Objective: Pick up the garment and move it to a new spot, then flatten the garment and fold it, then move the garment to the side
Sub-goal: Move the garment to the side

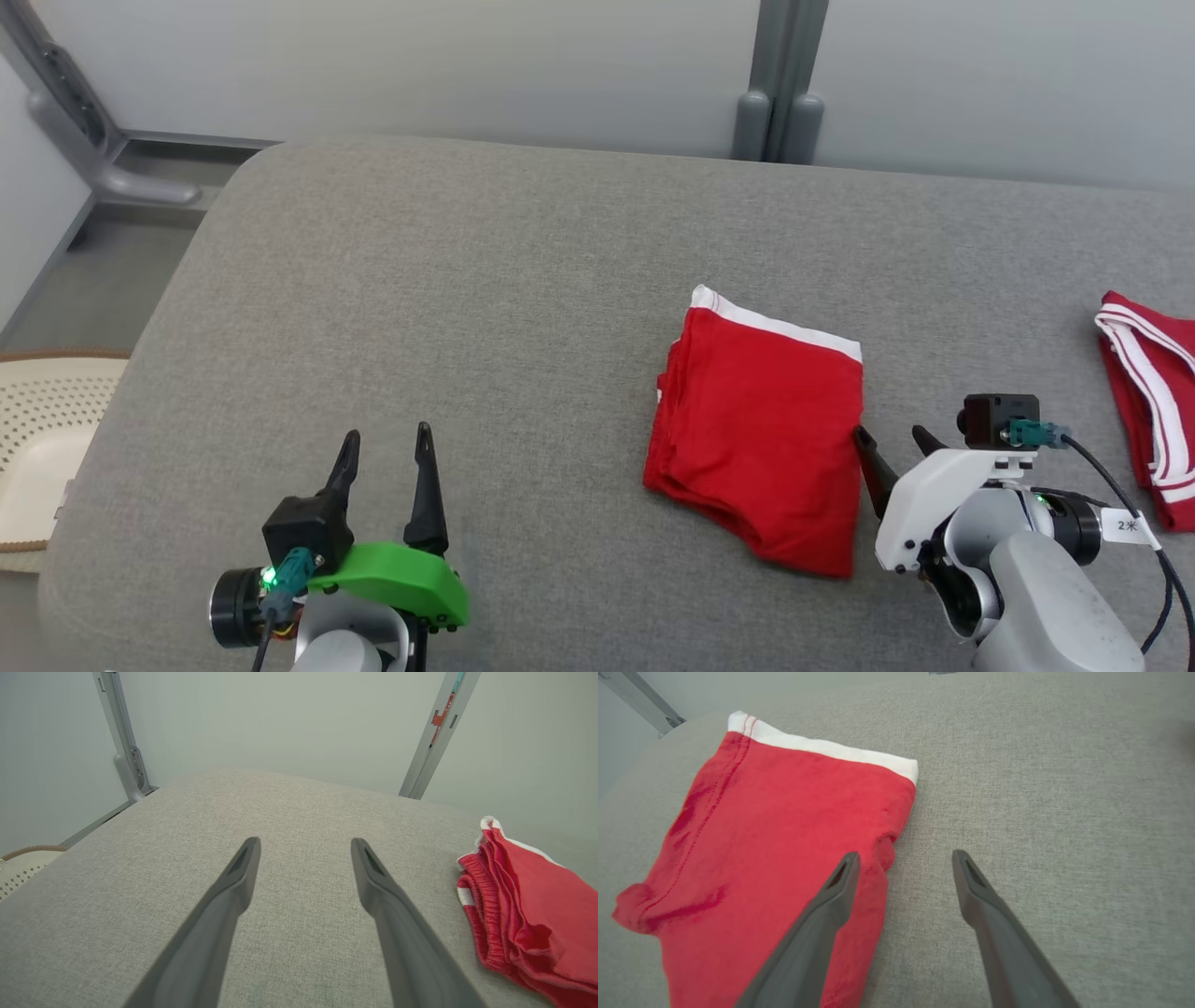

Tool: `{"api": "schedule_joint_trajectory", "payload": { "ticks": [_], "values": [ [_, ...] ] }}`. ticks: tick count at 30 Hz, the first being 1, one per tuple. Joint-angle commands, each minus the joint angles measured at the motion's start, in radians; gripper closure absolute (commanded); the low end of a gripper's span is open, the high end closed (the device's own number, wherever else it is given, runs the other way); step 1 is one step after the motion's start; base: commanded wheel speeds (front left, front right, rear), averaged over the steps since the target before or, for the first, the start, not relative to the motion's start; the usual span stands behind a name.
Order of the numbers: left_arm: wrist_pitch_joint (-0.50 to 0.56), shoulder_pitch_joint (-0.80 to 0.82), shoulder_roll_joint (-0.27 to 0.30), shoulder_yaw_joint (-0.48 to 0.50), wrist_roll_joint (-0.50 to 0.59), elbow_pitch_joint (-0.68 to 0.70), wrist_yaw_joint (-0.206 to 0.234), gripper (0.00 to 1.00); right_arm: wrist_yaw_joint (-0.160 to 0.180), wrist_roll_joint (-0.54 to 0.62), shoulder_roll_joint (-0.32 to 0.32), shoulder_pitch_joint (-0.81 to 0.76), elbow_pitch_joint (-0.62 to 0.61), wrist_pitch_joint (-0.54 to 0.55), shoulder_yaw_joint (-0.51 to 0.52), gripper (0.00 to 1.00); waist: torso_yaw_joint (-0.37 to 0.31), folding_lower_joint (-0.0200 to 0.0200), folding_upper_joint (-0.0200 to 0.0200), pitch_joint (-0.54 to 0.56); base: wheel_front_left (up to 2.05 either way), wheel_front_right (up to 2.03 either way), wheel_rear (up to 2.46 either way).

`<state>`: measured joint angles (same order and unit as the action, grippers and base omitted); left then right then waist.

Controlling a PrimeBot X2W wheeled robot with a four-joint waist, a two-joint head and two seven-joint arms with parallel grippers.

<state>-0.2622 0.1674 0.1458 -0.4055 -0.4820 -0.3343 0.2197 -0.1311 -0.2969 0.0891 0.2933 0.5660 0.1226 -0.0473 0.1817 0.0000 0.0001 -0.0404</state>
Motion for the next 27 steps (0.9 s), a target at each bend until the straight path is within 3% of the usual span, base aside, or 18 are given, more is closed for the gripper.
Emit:
{"api": "schedule_joint_trajectory", "payload": {
  "ticks": [1,11,12,13,14,16,21,27],
  "values": [
    [-0.002,0.018,0.0,0.003,0.006,-0.004,-0.004,0.0,0.001,-0.012,0.017,0.015,0.023,0.007,-0.005,0.0,0.048,0.0,-0.0001,-0.029,0.0,0.0,0.0],
    [-0.003,0.005,-0.008,0.013,0.02,-0.005,-0.008,0.0,0.001,-0.102,0.059,0.073,0.162,-0.006,-0.069,0.0,0.094,0.0,-0.0001,-0.044,0.0,0.0,0.0],
    [-0.003,0.003,-0.009,0.014,0.023,-0.004,-0.008,0.0,0.001,-0.106,0.06,0.078,0.171,-0.01,-0.077,0.06,0.094,0.0,-0.0001,-0.044,0.0,0.0,0.0],
    [-0.003,0.001,-0.01,0.016,0.025,-0.002,-0.008,0.0,0.001,-0.11,0.062,0.084,0.181,-0.015,-0.086,0.51,0.092,0.0,-0.0001,-0.045,0.0,0.0,0.0],
    [-0.003,-0.001,-0.01,0.017,0.026,-0.001,-0.01,0.0,0.001,-0.113,0.064,0.089,0.192,-0.019,-0.095,0.73,0.089,0.0,-0.0001,-0.046,0.0,0.0,0.0],
    [-0.003,-0.003,-0.011,0.018,0.028,-0.001,-0.011,0.0,0.001,-0.118,0.065,0.101,0.209,-0.026,-0.113,1.0,0.079,0.0,-0.0001,-0.047,0.0,0.0,0.0],
    [-0.003,-0.009,-0.01,0.017,0.034,0.001,-0.016,0.0,0.001,-0.123,0.071,0.132,0.23,-0.073,-0.148,1.0,0.034,0.0,-0.0001,-0.047,0.0,0.0,0.0],
    [-0.002,-0.023,-0.011,0.007,0.039,0.012,-0.024,0.0,0.002,-0.119,0.096,0.147,0.218,-0.11,-0.211,1.0,-0.094,0.0,-0.0001,-0.036,0.0,0.0,0.0]
  ]
}}
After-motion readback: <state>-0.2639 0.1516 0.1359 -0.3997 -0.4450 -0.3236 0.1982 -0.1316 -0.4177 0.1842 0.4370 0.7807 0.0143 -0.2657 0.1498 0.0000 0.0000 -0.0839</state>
